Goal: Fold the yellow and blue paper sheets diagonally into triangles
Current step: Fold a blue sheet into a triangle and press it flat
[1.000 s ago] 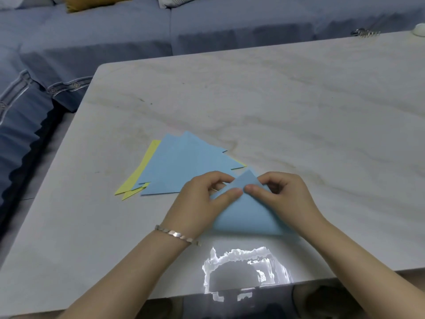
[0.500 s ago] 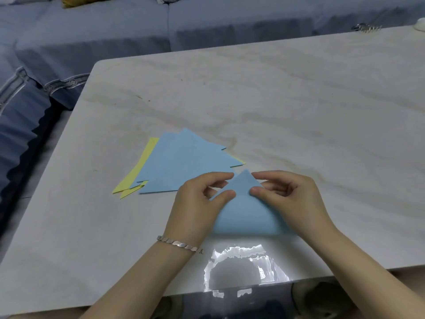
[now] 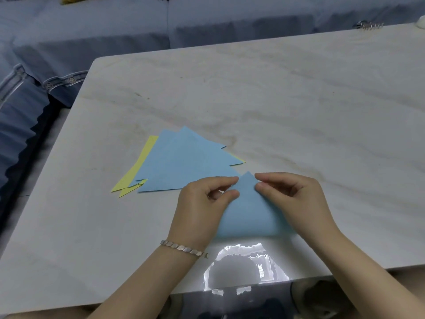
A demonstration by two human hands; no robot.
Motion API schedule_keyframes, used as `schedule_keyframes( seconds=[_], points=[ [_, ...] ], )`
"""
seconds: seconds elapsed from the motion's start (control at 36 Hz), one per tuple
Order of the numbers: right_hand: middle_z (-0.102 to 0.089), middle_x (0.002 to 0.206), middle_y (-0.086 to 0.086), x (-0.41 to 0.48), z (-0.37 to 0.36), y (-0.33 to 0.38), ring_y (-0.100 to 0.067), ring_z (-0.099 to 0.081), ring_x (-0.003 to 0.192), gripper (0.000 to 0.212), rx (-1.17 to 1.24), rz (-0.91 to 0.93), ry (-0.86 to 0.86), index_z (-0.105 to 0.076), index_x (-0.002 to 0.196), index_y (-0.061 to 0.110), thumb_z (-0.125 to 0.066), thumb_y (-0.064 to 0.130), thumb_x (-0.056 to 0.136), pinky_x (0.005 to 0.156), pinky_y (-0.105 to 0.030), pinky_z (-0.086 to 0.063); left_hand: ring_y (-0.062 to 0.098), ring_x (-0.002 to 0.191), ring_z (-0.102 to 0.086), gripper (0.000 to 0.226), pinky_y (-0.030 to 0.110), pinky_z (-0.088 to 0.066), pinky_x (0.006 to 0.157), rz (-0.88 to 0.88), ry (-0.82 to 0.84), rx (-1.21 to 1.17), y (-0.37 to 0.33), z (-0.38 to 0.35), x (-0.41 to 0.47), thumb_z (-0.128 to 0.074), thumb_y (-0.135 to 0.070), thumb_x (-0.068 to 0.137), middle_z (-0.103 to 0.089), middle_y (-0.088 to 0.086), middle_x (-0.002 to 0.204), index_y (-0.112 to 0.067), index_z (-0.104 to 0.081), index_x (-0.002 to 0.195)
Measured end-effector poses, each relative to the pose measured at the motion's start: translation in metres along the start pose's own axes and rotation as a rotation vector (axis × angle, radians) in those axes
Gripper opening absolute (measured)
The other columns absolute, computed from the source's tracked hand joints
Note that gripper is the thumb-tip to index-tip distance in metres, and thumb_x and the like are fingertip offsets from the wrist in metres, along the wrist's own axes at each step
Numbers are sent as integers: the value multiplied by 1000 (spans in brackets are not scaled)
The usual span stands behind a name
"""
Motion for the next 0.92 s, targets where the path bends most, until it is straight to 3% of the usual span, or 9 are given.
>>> schedule_keyframes(
  seconds=[0.22,0.39,0.61,0.78,0.92],
  points=[
    [-68,61,20,0,2,-4,4,-60,59,27,-11,-20,30,-70,72,31,-71,4,74,60,-3,-43,-9,55,-53,21,-2,-38,63,12,52,28,3,-4,2,-72,-9,74,-62,-7,62,-21,-73,91],
    [-67,60,19,0,0,-4,3,-58,58,27,-4,-29,49,-70,74,31,-71,4,74,59,-3,-42,-1,63,-55,20,2,-41,66,22,60,18,4,-4,2,-71,-10,75,-66,1,70,-22,-72,90],
    [-67,66,29,1,-1,-1,10,-61,65,26,-24,-11,50,-69,72,32,-69,7,76,60,-2,-42,-4,69,-57,18,-2,-40,68,22,51,33,1,-2,2,-70,-10,77,-63,-20,70,-20,-73,91],
    [-67,69,30,1,-1,2,10,-61,69,25,-50,29,70,-69,74,30,-67,6,78,62,-2,-41,-1,64,-54,28,-1,-40,66,1,33,9,-1,-3,1,-68,-9,77,-62,-15,69,-37,-68,84],
    [-67,63,23,0,0,2,3,-59,62,28,-45,32,58,-69,76,34,-68,6,77,62,-4,-42,-3,63,-54,18,-1,-40,64,-5,29,30,-2,-4,1,-68,-9,77,-62,-18,70,-20,-73,91]
  ],
)
Point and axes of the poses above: each hand's wrist, its own x-axis towards the middle knuckle, its own z-axis out of the back of the hand, y = z × x, the point moved 6 cm from there along x, towards the middle knuckle
